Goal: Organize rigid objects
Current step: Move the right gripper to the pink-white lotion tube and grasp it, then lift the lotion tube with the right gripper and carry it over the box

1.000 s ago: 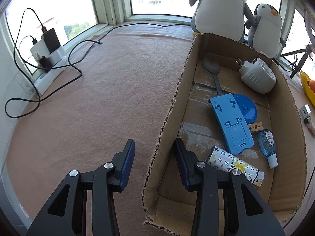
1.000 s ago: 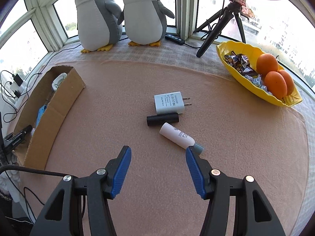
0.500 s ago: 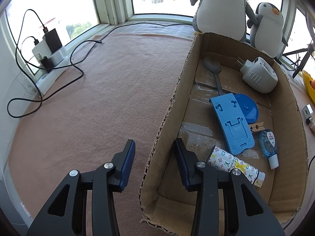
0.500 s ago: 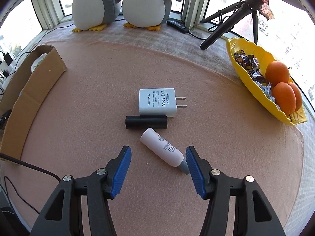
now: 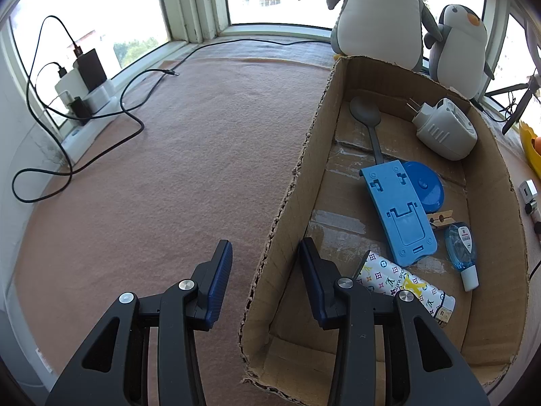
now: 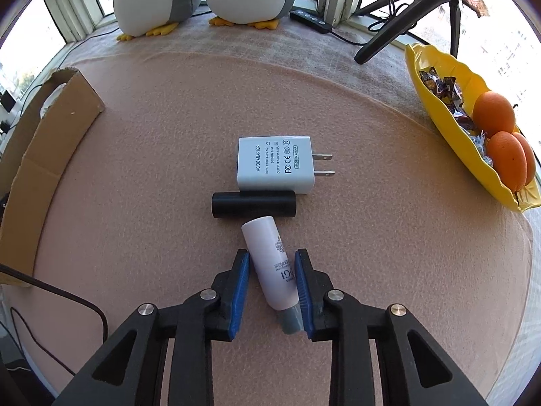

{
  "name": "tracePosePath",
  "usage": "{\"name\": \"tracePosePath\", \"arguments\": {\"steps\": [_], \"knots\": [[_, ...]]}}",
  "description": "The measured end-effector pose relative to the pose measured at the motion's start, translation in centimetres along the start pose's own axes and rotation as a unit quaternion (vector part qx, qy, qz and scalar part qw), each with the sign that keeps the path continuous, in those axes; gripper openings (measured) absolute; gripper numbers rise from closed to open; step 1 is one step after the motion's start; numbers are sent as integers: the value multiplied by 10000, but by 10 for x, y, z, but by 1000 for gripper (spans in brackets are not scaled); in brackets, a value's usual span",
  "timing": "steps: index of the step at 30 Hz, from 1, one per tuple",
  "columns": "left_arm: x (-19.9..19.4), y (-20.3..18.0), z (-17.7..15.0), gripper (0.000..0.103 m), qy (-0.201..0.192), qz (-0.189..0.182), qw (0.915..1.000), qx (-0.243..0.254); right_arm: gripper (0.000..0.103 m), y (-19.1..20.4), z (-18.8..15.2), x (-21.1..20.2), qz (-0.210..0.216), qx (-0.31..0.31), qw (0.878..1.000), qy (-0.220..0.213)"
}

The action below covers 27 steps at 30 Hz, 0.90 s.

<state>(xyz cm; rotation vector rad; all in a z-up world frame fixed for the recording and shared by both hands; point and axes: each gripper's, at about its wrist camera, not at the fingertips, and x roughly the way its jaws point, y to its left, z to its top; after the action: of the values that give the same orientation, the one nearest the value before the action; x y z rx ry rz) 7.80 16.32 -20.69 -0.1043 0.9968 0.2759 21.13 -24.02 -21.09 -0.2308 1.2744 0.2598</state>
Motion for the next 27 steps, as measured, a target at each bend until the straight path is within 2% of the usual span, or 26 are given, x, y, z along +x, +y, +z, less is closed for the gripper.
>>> {"name": "tracePosePath", "arguments": {"steps": [8,13,20,27], "knots": [[0,0,0,40,-2,-16,10000,-4,18,2,-8,-2,166,283,9995,-43],[0,0,0,40,-4,-25,10000,-13,18,11,-18,-6,117,363,9991,-186],[0,0,0,40,-5,-22,10000,-7,18,21,-23,-34,217,707,9951,-662],[0,-2,0,40,-10,-41,10000,-20,18,43,-6,-73,323,686,9900,-1190]]}}
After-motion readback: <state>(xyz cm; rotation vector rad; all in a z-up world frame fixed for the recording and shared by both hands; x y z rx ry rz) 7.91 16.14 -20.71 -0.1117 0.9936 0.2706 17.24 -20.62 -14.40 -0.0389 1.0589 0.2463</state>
